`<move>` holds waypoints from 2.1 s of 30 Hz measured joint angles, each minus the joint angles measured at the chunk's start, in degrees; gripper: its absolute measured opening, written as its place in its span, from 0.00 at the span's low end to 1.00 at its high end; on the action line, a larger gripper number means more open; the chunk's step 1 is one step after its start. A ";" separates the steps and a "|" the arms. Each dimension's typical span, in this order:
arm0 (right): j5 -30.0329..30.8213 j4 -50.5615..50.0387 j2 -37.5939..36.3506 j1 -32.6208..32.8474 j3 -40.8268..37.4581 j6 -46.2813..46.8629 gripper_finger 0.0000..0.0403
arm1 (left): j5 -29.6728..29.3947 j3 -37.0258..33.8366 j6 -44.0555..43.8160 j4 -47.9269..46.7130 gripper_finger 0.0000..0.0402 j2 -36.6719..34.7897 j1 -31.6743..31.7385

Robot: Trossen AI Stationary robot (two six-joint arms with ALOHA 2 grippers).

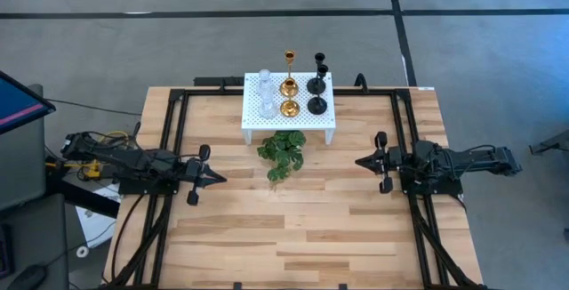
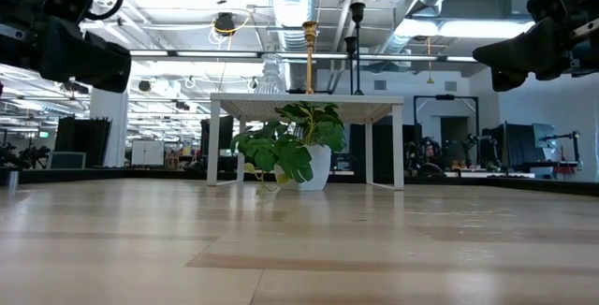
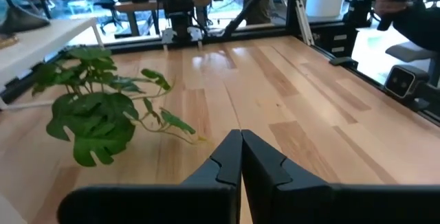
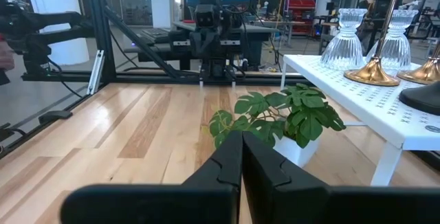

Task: Pick & Place candle stick holders
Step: Return to Home Position

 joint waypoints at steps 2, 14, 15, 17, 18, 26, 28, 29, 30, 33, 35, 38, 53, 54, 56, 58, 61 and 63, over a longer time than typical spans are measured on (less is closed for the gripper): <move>0.00 0.00 0.00 0.00 0.00 0.01 0.00 | 0.01 0.00 -0.21 0.02 0.02 0.78 -0.01; 0.04 0.01 0.00 0.00 -0.02 0.02 0.00 | -0.02 0.00 0.08 0.59 0.03 5.76 -0.01; 0.06 0.01 0.00 0.00 -0.02 0.05 0.00 | -0.02 0.00 0.08 0.57 0.03 5.75 -0.12; 0.13 0.02 0.00 0.00 -0.02 1.39 0.00 | -0.02 0.00 0.08 0.57 0.03 4.56 -0.23; 0.16 0.02 0.00 0.00 -0.02 2.65 0.00 | -0.02 0.00 0.08 0.58 0.03 3.36 -0.23; 0.13 0.22 -0.05 0.02 -0.02 10.99 0.00 | -0.31 -0.02 0.11 4.03 0.03 -2.49 -0.05; 0.02 0.09 -0.14 0.02 -0.02 12.51 0.00 | -0.52 -0.02 0.10 4.83 0.03 -2.56 -0.05; -0.01 0.30 -0.11 0.04 -0.02 12.97 0.00 | -0.49 -0.02 0.13 4.83 0.03 -2.56 -0.05; -0.01 0.32 -0.07 0.04 -0.02 13.75 0.00 | -0.51 -0.02 0.10 4.82 0.03 -2.56 -0.05; -0.02 0.31 -0.07 0.04 -0.02 15.42 0.00 | -0.63 -0.02 0.10 4.69 0.03 -2.54 -0.05; -0.03 0.29 -0.07 0.04 -0.03 15.51 0.00 | -0.65 -0.02 0.10 4.72 0.03 -2.56 -0.05; -0.04 0.31 -0.07 0.04 -0.04 15.51 0.00 | -0.65 -0.02 0.10 4.72 0.03 -2.53 -0.05; -0.04 0.28 -0.07 0.04 -0.04 15.51 0.00 | -0.63 -0.02 -0.02 5.11 0.03 -2.56 -0.05; -0.05 0.30 -0.07 0.04 -0.04 15.51 0.00 | -0.61 -0.02 -0.35 5.14 0.03 -2.56 -0.05; -0.04 0.28 -0.07 0.04 -0.04 15.51 0.00 | -0.63 -0.02 -1.07 5.14 0.03 -2.56 -0.05; -0.05 0.28 -0.07 0.04 -0.04 15.51 0.00 | -0.61 -0.02 -1.20 5.14 0.03 -2.55 -0.05; -0.07 0.31 -0.07 0.04 -0.04 15.51 0.00 | -0.57 -0.02 -3.39 4.54 0.03 -2.56 -0.05; -0.07 0.29 -0.07 0.04 -0.04 15.51 0.00 | -0.47 0.00 -6.09 1.50 0.03 -2.56 -0.05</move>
